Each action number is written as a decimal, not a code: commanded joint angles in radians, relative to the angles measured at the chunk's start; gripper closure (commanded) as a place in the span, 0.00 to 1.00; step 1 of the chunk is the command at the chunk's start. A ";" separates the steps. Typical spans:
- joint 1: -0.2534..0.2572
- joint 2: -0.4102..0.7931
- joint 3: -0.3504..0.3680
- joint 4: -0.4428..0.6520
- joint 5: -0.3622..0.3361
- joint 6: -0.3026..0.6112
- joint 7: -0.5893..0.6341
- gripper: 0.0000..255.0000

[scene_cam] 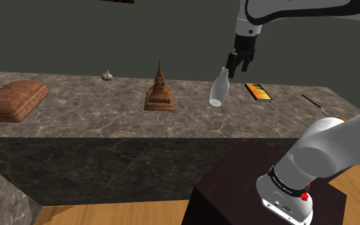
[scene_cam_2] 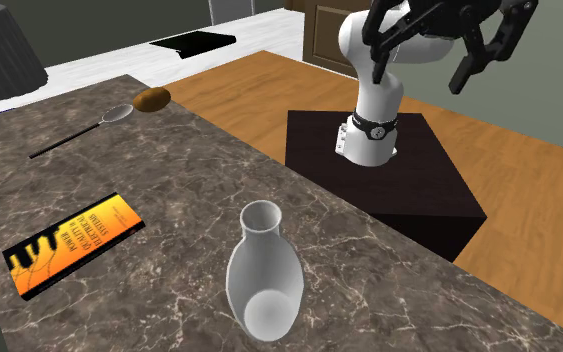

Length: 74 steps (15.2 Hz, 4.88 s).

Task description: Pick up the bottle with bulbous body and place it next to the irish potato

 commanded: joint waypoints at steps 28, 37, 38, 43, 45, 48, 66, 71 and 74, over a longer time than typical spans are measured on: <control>-0.115 0.667 -0.195 0.434 0.119 0.254 -0.288 0.00; -0.115 0.667 -0.195 0.434 0.119 0.254 -0.288 1.00; -0.115 0.667 -0.195 0.434 0.119 0.254 -0.288 1.00; -0.115 0.667 -0.195 0.434 0.119 0.254 -0.288 1.00; -0.115 0.660 -0.195 0.453 0.117 0.229 -0.288 1.00; -0.115 0.651 -0.196 0.483 0.115 0.191 -0.287 1.00; -0.117 0.643 -0.199 0.715 0.112 -0.049 -0.293 1.00; -0.137 0.609 -0.215 0.710 0.103 -0.076 -0.329 1.00; -0.165 0.557 -0.241 0.644 0.087 -0.058 -0.382 1.00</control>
